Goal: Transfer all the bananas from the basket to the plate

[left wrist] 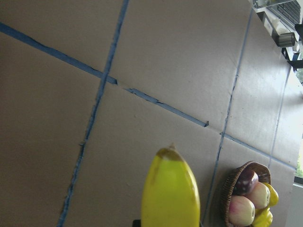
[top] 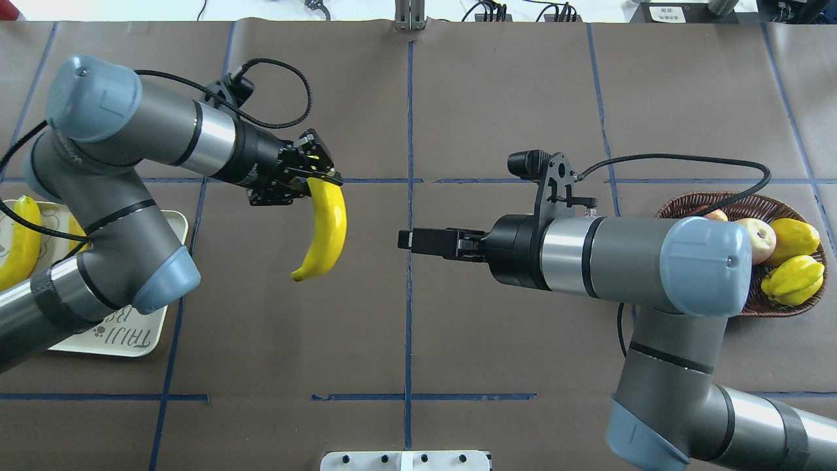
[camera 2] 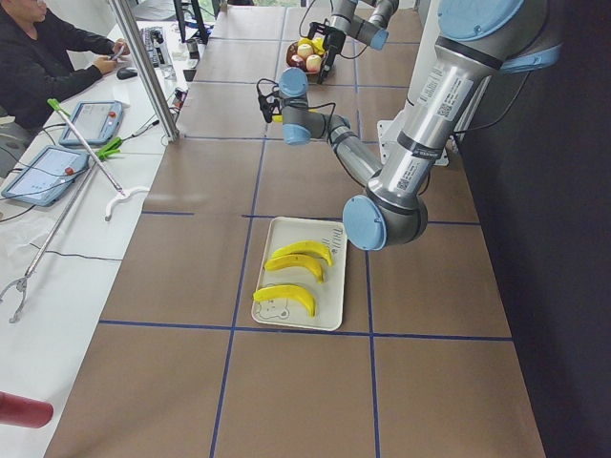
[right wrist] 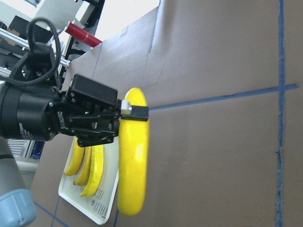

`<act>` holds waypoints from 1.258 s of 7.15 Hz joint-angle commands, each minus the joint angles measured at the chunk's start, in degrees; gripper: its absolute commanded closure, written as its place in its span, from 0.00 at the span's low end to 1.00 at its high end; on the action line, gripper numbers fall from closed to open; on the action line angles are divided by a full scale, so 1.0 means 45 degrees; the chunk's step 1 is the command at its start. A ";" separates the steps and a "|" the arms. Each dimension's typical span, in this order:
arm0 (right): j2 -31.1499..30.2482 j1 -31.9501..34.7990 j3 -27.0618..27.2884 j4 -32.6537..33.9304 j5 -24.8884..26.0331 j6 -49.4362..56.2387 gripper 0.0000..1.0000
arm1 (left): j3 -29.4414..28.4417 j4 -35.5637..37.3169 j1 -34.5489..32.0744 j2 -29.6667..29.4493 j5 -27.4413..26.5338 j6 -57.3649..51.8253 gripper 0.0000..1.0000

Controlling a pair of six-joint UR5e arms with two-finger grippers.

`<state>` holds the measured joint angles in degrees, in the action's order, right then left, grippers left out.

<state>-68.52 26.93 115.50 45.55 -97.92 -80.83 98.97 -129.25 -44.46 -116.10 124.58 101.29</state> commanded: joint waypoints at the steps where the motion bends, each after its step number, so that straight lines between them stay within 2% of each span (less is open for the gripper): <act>1: 0.0304 0.0908 0.0349 0.1615 -0.0387 0.0032 0.00 | 0.1067 0.1026 -0.1131 0.3181 0.0302 -0.2476 1.00; 3: 0.0305 0.1417 0.0270 0.1811 -0.0562 0.0149 0.00 | 0.1269 0.1065 -0.1605 0.5535 0.0129 -0.4202 1.00; 4: 0.0304 0.1457 0.0231 0.1850 -0.0582 0.0149 0.00 | 0.1172 0.1065 -0.1470 0.5952 0.0050 -0.4382 1.00; 5: 0.0285 0.2172 0.0212 0.2547 -0.1221 0.0188 0.00 | 0.1191 0.1065 -0.1468 0.6053 -0.0241 -0.4384 1.00; 6: 0.0324 0.3494 0.0231 0.4023 -0.3199 0.0961 0.00 | 0.1094 0.1084 -0.1449 0.6073 -0.0573 -0.4384 0.38; 7: 0.0169 0.4939 0.0192 0.5314 -0.5037 0.3019 0.00 | 0.1074 0.1085 -0.1449 0.6054 -0.0595 -0.4384 0.01; 8: 0.0129 0.6403 0.0173 0.7396 -0.6602 0.5495 0.00 | 0.1074 0.1085 -0.1468 0.6054 -0.0538 -0.4404 0.01; 9: -0.0258 0.7752 0.0211 0.9718 -0.7372 0.8884 0.00 | 0.0996 0.1104 -0.1662 0.6034 -0.0479 -0.4752 0.01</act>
<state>-68.24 54.24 116.37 77.60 -125.02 -56.89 103.74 -124.34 -51.27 -88.90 122.23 81.10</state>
